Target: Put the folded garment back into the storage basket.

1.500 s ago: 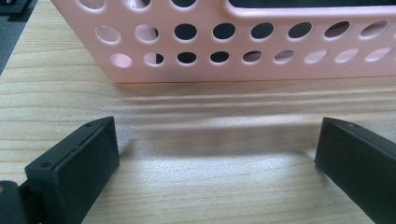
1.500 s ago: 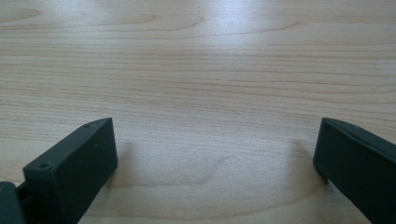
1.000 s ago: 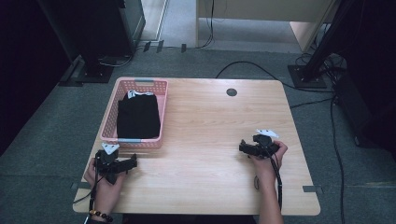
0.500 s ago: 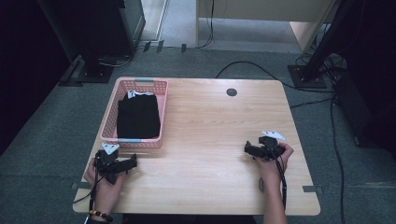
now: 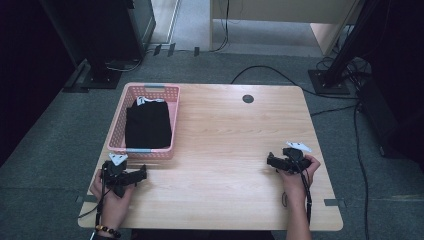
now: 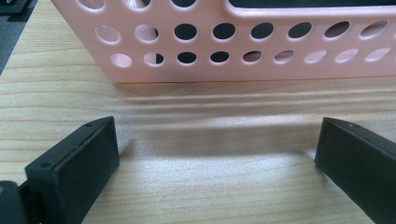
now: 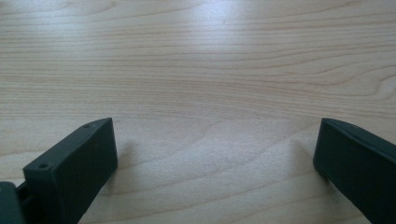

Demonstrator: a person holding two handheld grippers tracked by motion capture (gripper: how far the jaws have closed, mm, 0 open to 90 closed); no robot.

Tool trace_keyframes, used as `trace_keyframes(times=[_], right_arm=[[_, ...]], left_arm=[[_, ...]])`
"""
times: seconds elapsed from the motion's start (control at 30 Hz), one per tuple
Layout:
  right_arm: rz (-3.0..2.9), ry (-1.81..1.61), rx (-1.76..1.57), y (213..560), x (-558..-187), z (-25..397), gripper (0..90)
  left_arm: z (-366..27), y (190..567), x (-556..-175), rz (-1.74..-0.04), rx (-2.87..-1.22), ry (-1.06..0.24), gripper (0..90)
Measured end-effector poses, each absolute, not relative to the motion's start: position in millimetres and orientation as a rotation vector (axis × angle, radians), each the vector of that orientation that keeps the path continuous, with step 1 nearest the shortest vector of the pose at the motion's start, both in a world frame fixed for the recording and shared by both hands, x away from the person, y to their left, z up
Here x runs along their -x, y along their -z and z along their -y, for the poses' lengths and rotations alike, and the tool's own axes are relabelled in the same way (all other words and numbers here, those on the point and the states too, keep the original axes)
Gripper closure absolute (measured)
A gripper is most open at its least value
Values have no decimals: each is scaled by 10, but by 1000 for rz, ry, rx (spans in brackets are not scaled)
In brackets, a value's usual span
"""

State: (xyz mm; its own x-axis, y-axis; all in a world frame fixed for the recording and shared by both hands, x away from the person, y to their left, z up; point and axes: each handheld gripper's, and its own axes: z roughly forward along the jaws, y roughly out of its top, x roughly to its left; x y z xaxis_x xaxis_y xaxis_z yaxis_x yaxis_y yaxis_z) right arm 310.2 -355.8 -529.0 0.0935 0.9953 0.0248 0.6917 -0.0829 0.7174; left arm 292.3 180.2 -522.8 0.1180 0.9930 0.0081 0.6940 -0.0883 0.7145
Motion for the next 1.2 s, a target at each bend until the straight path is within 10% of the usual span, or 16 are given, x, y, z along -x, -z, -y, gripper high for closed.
trace_keyframes(times=[1.2], right_arm=[[-1549, -683, -1905, 5295, -2853, 3969, 0]], left_arm=[[-1802, 5228, -2923, -1632, -1844, -695, 0]])
